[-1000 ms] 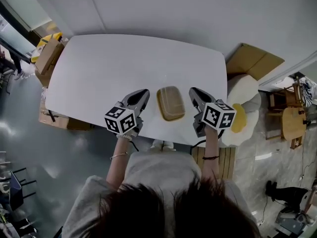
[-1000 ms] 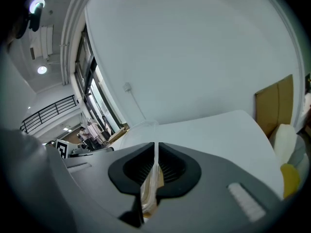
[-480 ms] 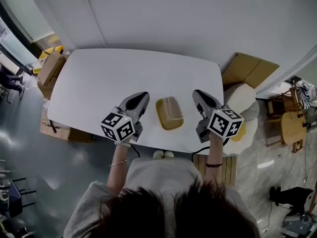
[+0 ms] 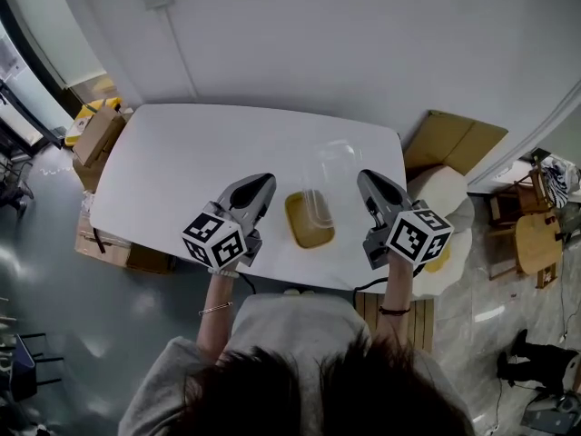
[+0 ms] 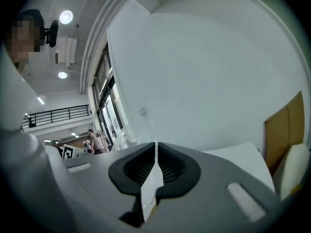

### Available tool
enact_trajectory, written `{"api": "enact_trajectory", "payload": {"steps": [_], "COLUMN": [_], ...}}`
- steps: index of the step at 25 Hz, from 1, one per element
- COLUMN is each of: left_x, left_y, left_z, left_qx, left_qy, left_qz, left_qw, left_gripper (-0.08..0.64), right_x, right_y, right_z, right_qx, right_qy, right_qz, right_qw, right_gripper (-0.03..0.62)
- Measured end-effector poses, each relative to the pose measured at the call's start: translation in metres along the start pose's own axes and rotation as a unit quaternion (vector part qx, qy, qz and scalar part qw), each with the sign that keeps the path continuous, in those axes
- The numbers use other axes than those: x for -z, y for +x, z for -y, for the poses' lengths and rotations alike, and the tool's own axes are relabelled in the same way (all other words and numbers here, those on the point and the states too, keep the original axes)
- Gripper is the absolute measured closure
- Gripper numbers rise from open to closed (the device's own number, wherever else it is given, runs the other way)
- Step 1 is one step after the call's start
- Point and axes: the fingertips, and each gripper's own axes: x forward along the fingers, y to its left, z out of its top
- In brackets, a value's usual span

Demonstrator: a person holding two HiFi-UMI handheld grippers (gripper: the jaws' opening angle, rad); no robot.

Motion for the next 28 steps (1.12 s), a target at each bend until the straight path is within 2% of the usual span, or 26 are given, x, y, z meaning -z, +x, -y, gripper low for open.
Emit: {"api": "enact_trajectory", "payload": {"steps": [6, 28], "left_x": [-0.011, -0.02], "left_y": [-0.004, -0.008], "left_z": [0.007, 0.025], "left_qx": [0.004, 0.003], "left_qy": [0.016, 0.028], "left_qz": [0.011, 0.016], "left_qw": [0.9998, 0.9995], "left_gripper": [0.569, 0.569], "right_x": [-0.006, -0.008], "right_y": [-0.004, -0.015], "right_z": [-0.004, -0.007], "right_qx": [-0.005, -0.02], "right_qy": [-0.006, -0.01], "right_qz": [0.011, 0.012], "right_qw": [1.0, 1.0], "right_gripper": [0.561, 0.563]}}
